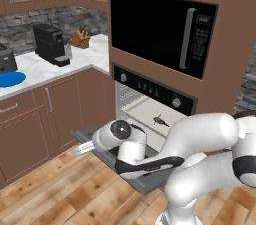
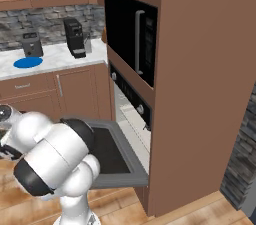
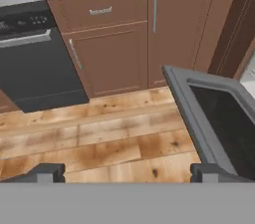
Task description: Place the fish on the rack of the oven, and slide the rack back inside. Close the oven door.
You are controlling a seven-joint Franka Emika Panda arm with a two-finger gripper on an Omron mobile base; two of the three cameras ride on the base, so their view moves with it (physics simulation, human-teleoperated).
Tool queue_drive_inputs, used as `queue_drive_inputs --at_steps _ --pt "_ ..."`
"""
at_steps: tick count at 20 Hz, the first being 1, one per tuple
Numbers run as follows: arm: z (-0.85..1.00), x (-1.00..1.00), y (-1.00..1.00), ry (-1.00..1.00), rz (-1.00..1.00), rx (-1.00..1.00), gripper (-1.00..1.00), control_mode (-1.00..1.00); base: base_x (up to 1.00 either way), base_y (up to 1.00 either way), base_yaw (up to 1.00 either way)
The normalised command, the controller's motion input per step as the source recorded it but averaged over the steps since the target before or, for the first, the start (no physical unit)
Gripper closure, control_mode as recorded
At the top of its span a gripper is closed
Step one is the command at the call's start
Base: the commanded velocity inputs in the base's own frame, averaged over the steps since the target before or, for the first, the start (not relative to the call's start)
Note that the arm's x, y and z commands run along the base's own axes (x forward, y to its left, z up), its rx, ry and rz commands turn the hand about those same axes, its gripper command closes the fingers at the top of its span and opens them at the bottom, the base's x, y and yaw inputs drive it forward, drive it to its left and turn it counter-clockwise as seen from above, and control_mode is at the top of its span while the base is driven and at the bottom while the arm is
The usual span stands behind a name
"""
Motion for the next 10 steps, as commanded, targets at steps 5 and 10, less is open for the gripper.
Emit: queue_drive_inputs --at_steps 5,10 --pt "0.01 -0.23 0.73 0.14 -0.27 -0.36 -1.00 -1.00 0.00 0.00 0.00" --pt "-0.36 -0.09 0.17 0.01 -0.25 -0.44 -1.00 -1.00 0.00 0.00 0.00"
